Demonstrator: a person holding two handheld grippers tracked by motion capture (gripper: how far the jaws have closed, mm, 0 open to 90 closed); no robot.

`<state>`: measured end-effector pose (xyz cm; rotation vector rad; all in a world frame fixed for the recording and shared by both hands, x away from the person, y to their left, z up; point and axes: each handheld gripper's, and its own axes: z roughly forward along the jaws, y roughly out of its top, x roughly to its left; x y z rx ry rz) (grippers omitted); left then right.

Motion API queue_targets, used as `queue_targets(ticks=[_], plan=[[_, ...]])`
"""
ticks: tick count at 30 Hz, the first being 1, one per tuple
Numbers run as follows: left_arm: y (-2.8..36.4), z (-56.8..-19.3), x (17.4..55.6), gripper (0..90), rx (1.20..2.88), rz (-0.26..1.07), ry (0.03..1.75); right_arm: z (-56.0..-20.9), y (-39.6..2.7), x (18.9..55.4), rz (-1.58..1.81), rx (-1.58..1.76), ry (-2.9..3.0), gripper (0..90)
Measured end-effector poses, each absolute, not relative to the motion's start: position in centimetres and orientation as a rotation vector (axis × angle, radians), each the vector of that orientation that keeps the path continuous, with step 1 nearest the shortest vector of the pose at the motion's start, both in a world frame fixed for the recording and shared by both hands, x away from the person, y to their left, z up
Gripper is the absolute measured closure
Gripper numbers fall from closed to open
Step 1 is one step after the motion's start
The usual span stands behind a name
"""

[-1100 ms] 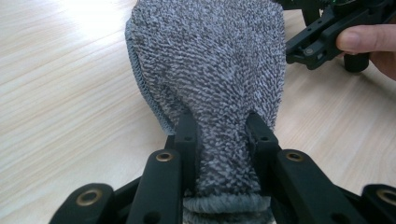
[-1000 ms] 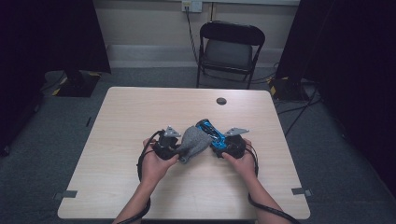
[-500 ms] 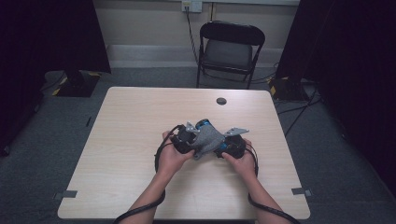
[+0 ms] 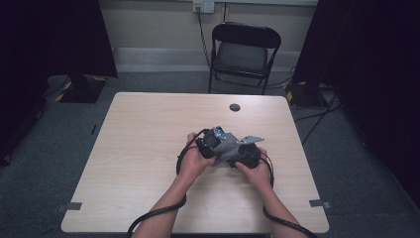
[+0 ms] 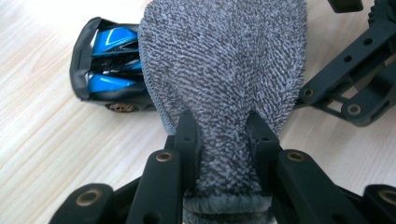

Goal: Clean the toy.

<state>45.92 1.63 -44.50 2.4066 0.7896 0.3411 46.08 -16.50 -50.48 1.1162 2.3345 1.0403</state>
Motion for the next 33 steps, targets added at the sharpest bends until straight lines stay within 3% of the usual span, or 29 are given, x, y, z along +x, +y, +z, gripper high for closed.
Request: queue_targets(ticks=[33], plan=[[3.8,-45.0,48.4,70.9,2.347,0.425,0.941,-50.5,-16.5,46.1,1.041,1.117,2.335,23.7]])
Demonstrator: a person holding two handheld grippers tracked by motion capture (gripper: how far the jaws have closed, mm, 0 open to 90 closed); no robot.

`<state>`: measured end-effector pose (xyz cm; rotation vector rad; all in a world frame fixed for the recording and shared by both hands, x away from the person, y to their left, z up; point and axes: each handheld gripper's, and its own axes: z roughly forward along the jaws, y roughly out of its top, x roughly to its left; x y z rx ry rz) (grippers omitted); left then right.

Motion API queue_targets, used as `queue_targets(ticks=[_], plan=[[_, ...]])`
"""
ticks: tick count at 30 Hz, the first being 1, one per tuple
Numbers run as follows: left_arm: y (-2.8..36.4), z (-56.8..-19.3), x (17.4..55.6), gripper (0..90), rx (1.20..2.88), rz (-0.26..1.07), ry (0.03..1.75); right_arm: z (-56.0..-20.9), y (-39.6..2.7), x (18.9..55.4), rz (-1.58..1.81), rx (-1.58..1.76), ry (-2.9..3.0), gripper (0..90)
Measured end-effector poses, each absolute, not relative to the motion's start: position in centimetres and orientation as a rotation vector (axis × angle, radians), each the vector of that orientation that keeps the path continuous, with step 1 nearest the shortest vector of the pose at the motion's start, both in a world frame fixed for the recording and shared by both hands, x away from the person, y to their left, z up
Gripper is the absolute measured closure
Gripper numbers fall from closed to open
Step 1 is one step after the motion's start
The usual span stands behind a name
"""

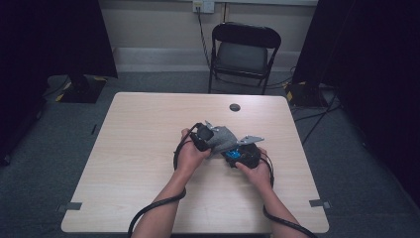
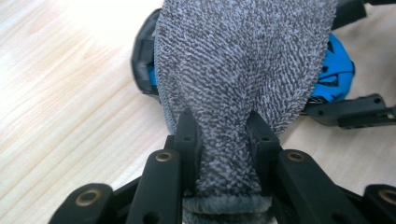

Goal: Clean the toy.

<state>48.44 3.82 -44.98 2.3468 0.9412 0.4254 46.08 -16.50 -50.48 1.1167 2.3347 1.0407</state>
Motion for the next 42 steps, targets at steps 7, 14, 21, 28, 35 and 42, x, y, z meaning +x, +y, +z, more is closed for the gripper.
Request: queue_targets(ticks=[7,14,21,28,35,42], plan=[[4.0,-44.5,49.3,71.0,2.334,0.46,0.964,-50.5,-16.5,46.1,1.041,1.117,2.335,23.7],[4.2,-44.1,49.9,70.9,2.343,0.494,0.982,-50.5,-16.5,46.1,1.042,1.118,2.334,23.8],[5.3,-44.3,50.4,70.9,2.329,0.5,1.035,-50.5,-16.5,46.1,1.042,1.118,2.335,23.8],[6.7,-44.8,50.8,70.9,2.323,0.497,1.093,-50.5,-16.5,46.1,1.043,1.118,2.334,23.8],[7.9,-45.0,51.0,71.0,2.313,0.501,1.147,-50.5,-16.5,46.1,1.043,1.118,2.334,23.8],[9.8,-44.9,50.9,71.0,2.277,0.504,1.209,-50.5,-16.5,46.1,1.043,1.118,2.334,23.8]])
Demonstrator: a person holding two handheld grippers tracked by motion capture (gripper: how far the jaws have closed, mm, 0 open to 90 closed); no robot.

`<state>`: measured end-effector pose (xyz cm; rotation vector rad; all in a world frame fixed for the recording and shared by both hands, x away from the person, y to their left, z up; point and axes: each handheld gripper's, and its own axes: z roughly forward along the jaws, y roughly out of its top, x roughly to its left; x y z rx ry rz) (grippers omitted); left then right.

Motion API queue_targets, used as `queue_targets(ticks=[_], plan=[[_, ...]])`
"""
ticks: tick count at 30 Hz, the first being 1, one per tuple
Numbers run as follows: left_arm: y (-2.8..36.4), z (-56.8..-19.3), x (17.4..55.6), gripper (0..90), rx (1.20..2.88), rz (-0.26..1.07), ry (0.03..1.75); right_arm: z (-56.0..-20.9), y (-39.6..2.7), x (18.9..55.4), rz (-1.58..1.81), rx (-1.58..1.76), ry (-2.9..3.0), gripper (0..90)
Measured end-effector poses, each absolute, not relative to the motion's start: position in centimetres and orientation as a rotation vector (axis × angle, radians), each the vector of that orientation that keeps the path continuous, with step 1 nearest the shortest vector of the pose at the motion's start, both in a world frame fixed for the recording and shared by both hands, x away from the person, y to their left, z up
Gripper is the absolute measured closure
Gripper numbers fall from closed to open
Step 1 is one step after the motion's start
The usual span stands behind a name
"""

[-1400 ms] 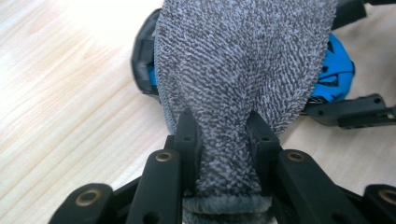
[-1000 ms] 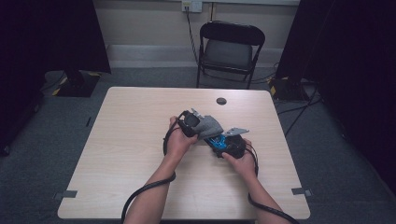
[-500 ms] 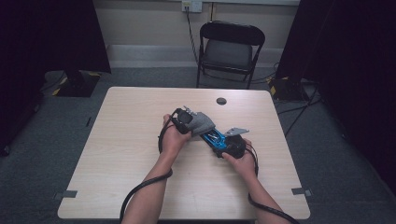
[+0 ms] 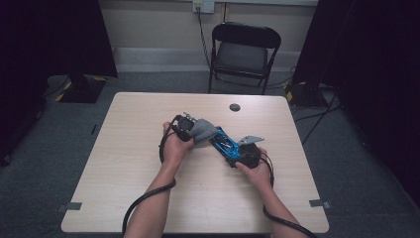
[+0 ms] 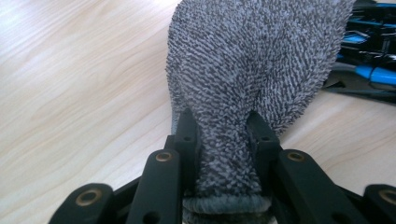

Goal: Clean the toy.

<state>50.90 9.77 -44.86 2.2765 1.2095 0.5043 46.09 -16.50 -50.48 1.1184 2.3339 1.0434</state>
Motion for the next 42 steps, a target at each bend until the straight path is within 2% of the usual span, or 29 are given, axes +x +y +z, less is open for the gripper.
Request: queue_targets(ticks=[11,19,28,42], plan=[[12.9,-44.6,49.9,71.0,2.234,0.497,1.258,-50.5,-16.5,46.1,1.043,1.118,2.334,23.8],[13.3,-43.7,48.6,71.0,2.181,0.468,1.228,-50.5,-16.5,46.1,1.043,1.119,2.335,23.8],[11.2,-42.6,47.2,70.9,2.161,0.44,1.134,-50.5,-16.5,46.1,1.043,1.118,2.335,23.8],[6.4,-42.7,45.4,70.9,2.261,0.413,0.953,-50.5,-16.5,46.1,1.042,1.118,2.335,23.8]])
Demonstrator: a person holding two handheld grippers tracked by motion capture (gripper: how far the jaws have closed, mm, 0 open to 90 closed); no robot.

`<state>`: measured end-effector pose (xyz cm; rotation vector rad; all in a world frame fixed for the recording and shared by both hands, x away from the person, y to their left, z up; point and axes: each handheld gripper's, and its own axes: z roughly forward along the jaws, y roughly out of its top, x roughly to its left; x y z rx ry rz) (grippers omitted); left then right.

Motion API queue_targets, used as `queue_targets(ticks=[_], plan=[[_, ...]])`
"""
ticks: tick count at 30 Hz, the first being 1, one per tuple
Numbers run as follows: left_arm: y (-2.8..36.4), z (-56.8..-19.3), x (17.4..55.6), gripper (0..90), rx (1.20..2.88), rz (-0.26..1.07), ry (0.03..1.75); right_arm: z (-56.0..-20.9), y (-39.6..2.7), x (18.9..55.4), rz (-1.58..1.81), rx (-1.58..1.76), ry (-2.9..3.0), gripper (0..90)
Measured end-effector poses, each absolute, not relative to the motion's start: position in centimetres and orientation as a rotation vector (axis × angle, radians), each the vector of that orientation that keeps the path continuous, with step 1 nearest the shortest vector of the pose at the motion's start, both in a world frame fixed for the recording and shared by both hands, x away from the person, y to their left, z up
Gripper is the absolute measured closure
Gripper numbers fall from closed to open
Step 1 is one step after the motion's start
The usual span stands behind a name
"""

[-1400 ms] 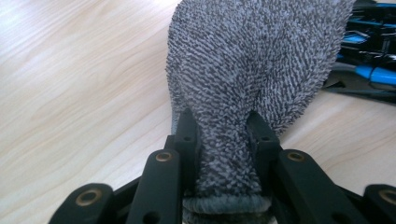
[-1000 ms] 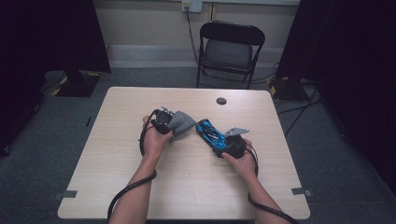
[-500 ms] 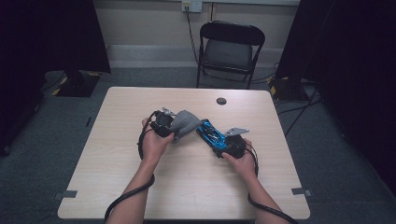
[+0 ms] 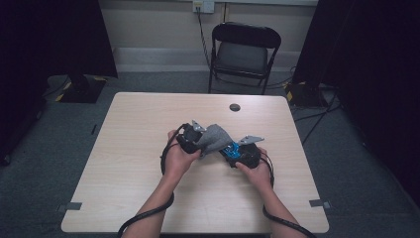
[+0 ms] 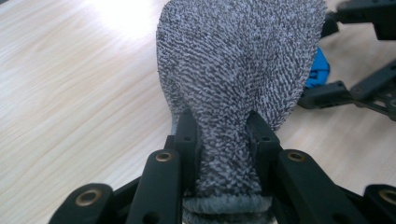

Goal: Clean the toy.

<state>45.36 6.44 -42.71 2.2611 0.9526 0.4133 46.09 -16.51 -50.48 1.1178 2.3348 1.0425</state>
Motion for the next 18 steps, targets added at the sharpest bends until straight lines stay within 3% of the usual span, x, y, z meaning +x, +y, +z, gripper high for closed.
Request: queue_targets(ticks=[18], plan=[[1.5,-44.1,45.5,70.2,2.406,0.35,0.787,-50.5,-16.5,46.1,1.042,1.113,2.335,23.8]])
